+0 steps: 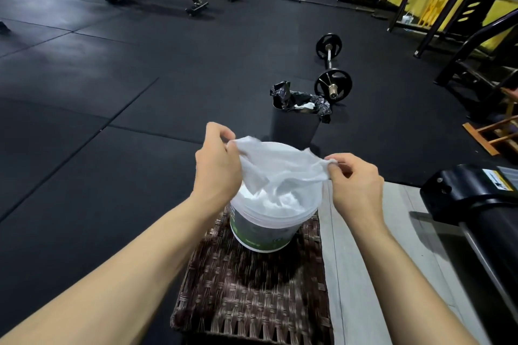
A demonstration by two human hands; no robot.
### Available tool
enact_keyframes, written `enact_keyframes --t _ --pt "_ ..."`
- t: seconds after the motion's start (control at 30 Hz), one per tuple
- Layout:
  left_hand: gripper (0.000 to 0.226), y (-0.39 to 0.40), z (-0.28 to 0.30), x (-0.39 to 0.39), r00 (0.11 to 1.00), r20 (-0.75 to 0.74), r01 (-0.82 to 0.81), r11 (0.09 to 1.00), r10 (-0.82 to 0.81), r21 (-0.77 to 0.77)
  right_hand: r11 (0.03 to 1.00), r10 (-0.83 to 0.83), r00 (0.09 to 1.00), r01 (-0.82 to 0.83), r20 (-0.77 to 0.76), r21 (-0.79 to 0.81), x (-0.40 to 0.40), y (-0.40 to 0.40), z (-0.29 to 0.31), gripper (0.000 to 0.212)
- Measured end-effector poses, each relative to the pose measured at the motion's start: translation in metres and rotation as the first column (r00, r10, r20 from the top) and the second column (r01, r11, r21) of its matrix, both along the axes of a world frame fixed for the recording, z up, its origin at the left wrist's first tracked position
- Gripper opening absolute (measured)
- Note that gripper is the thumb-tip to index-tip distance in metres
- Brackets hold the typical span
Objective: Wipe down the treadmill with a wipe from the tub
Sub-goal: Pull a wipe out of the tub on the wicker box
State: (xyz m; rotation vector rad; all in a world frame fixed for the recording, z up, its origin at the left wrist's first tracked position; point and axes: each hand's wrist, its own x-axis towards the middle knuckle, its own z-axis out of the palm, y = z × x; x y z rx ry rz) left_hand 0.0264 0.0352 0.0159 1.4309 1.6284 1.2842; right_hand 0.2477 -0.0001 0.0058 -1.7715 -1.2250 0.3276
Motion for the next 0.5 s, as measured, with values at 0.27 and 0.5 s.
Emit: enact_keyframes --t 0.27,0.5 --pt "0.024 -0.002 0.007 -0.001 0.998 0.005 -0.057 0.998 0.057 -0.027 0.998 -0.065 0.990 0.067 -0.125 0.012 0.012 0.009 -0.003 0.017" --pt "0.033 0.007 0.010 -0.014 0.992 -0.114 -0.063 0.998 0.062 -0.007 0.995 -0.073 0.978 0.086 -0.195 0.058 0.013 0.007 0.002 0.017"
